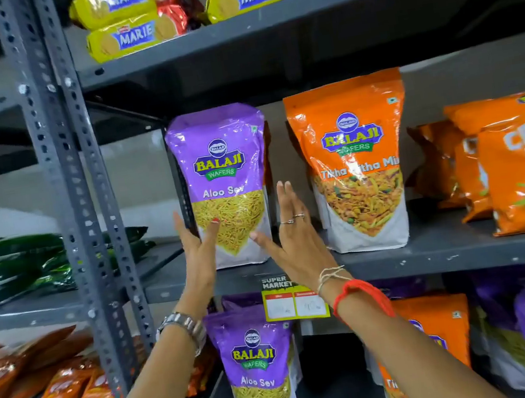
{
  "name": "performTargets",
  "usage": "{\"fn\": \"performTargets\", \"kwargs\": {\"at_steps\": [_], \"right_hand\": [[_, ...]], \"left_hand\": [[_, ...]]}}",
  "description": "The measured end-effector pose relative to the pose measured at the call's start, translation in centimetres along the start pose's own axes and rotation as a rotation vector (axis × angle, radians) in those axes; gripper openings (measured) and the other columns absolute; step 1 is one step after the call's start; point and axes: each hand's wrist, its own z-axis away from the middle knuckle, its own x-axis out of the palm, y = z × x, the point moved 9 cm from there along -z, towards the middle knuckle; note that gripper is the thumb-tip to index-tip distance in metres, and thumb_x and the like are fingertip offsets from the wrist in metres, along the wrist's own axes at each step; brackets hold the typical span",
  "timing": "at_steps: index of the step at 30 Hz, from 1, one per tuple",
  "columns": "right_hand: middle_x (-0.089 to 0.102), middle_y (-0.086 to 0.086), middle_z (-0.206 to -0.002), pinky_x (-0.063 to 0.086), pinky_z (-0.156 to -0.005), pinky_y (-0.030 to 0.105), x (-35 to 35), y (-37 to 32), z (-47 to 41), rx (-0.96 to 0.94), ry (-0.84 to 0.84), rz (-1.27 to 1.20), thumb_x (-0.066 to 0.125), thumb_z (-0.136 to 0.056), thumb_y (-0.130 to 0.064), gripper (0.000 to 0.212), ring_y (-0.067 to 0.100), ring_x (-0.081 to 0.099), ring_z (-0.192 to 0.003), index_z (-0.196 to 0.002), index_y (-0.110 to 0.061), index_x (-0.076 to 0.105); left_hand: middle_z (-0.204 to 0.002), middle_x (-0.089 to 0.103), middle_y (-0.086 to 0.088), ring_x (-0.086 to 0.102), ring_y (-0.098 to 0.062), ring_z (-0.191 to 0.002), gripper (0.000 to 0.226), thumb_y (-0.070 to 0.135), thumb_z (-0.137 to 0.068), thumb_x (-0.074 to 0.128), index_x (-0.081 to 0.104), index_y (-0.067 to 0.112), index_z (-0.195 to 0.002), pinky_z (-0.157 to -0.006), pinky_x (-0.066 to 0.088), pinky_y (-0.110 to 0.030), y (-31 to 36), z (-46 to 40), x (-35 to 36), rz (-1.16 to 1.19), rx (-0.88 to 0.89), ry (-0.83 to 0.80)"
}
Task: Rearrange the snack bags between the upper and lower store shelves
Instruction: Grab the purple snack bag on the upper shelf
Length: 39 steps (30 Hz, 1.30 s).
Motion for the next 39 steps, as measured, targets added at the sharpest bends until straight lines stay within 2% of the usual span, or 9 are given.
{"fn": "performTargets", "kwargs": {"at_steps": [5,8,10,12,14,20,25,32,39], "right_hand": [[0.009,0.017,-0.16,0.014,-0.122,0.042,4.9,1.9,-2.5,0.132,-0.111,-0.141,0.059,-0.083,-0.051,0.101,0.028,0.009,-0.148,-0.148,-0.007,-0.004],[0.021,0.018,-0.157,0.024,-0.118,0.039,6.3,3.5,-3.8,0.305,-0.13,-0.228,0.072,-0.072,-0.052,0.118,0.03,0.024,-0.144,-0.147,-0.002,-0.005],[0.04,0.016,-0.148,0.039,-0.108,0.045,7.6,4.7,-4.1,0.419,-0.193,-0.262,0.074,-0.065,-0.058,0.12,0.033,0.044,-0.132,-0.146,-0.006,0.001],[0.055,0.014,-0.136,0.046,-0.099,0.047,8.1,5.3,-4.2,0.457,-0.219,-0.242,0.073,-0.061,-0.064,0.11,0.035,0.055,-0.12,-0.139,-0.011,0.017],[0.06,0.011,-0.129,0.048,-0.097,0.048,7.9,5.5,-4.4,0.461,-0.213,-0.273,0.075,-0.058,-0.064,0.101,0.034,0.058,-0.116,-0.131,-0.013,0.028],[0.059,0.009,-0.13,0.045,-0.101,0.048,6.6,3.9,-4.1,0.469,-0.209,-0.379,0.078,-0.06,-0.056,0.097,0.032,0.056,-0.119,-0.132,-0.013,0.029],[0.061,0.004,-0.126,0.047,-0.098,0.049,4.4,0.6,-2.6,0.417,-0.211,-0.387,0.078,-0.058,-0.059,0.092,0.03,0.058,-0.116,-0.125,-0.018,0.031],[0.054,-0.025,-0.095,0.041,-0.079,0.026,1.4,-4.5,3.6,0.333,-0.218,-0.459,0.079,-0.051,-0.06,0.083,0.007,0.054,-0.09,-0.113,-0.033,0.03],[0.06,-0.006,-0.115,0.052,-0.094,0.028,3.9,-2.1,15.2,0.491,-0.327,-0.758,0.087,-0.058,-0.006,0.084,0.01,0.06,-0.111,-0.123,-0.021,0.036]], "left_hand": [[-0.149,0.037,-0.012,0.039,-0.025,-0.134,0.061,0.028,-0.092,0.048,0.026,0.005,-0.143,-0.11,0.032,-0.039,-3.8,-3.9,-2.2,0.128,-0.282,0.101],[-0.091,0.075,-0.001,0.068,-0.019,-0.087,0.03,0.032,-0.09,0.049,0.061,0.012,-0.109,-0.078,0.056,-0.028,-4.6,-4.6,-1.4,0.181,-0.365,-0.01],[-0.089,0.077,-0.001,0.071,-0.017,-0.083,0.029,0.034,-0.091,0.047,0.062,0.015,-0.106,-0.072,0.057,-0.026,-5.2,-4.8,-0.3,0.228,-0.402,-0.152],[-0.121,0.066,-0.012,0.063,-0.028,-0.111,0.049,0.034,-0.084,0.057,0.053,0.008,-0.125,-0.098,0.049,-0.041,-5.2,-4.8,0.4,0.177,-0.358,-0.25],[-0.13,0.059,-0.018,0.057,-0.035,-0.118,0.066,0.033,-0.072,0.066,0.047,0.005,-0.13,-0.105,0.041,-0.051,-5.2,-4.7,0.4,0.124,-0.313,-0.262],[-0.111,0.07,-0.009,0.067,-0.026,-0.096,0.037,0.029,-0.066,0.071,0.06,0.018,-0.099,-0.082,0.055,-0.035,-4.0,-4.0,-0.5,0.188,-0.259,-0.163],[-0.095,0.076,0.0,0.073,-0.016,-0.083,0.05,0.033,-0.065,0.073,0.059,0.012,-0.109,-0.063,0.056,-0.023,0.0,-0.1,-1.8,0.234,-0.167,-0.121],[-0.11,0.07,-0.007,0.069,-0.02,-0.096,0.062,0.027,-0.066,0.078,0.052,0.009,-0.119,-0.08,0.057,-0.034,3.0,8.6,-5.3,0.257,-0.108,0.012],[-0.103,0.067,-0.001,0.065,-0.011,-0.096,0.065,0.038,-0.048,0.086,0.052,0.023,-0.101,-0.083,0.053,-0.032,-1.1,18.4,-7.3,0.055,-0.125,0.015]]}}
